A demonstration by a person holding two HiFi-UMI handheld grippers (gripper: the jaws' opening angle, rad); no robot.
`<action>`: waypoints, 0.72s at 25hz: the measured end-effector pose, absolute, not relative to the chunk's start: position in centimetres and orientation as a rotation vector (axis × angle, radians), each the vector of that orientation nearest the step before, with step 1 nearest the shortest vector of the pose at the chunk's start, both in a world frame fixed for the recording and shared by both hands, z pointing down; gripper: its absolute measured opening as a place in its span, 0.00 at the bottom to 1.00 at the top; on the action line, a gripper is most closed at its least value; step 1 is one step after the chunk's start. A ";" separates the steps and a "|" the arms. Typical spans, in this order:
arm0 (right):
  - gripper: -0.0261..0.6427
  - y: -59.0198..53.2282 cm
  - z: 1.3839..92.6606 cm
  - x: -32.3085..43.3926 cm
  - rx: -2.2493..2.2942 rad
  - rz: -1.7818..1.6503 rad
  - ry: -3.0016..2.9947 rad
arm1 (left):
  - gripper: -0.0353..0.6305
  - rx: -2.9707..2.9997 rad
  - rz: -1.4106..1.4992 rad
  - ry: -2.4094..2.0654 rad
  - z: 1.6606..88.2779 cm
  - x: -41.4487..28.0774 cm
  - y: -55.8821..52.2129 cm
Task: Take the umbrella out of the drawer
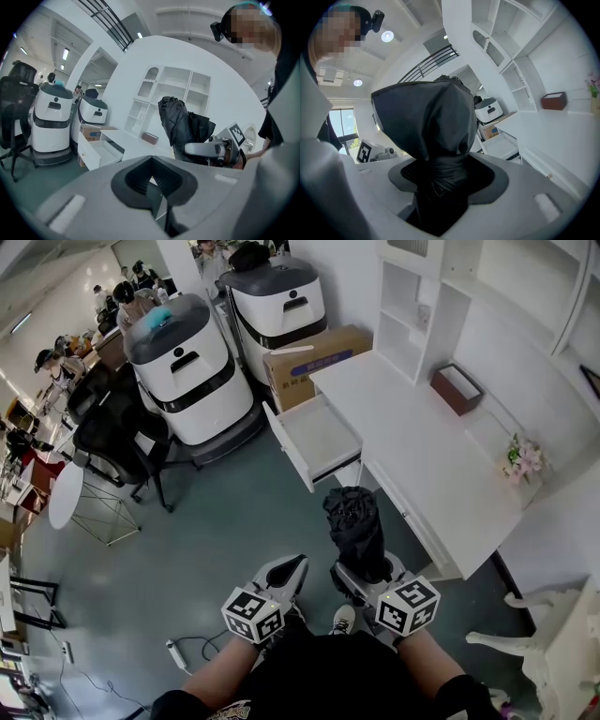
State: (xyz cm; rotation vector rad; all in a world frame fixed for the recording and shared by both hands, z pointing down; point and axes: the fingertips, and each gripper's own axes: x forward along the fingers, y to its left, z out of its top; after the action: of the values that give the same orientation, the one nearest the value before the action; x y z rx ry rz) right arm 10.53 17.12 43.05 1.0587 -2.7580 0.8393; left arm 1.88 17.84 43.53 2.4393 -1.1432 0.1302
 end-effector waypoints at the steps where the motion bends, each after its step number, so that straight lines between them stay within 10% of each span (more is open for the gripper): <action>1: 0.46 17.2 43.1 10.4 1.057 0.840 -2.758 | 0.05 2.439 0.130 -1.143 43.5 1.8 17.9; 18: 0.46 17.0 43.5 10.0 1.035 0.839 -2.757 | 0.05 2.429 0.135 -1.147 43.8 1.8 17.7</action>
State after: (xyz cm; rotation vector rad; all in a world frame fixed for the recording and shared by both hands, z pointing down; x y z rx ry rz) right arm 10.05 17.02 43.46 1.0349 -2.7565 0.8387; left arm 1.82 17.69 43.80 2.4288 -1.1471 0.1353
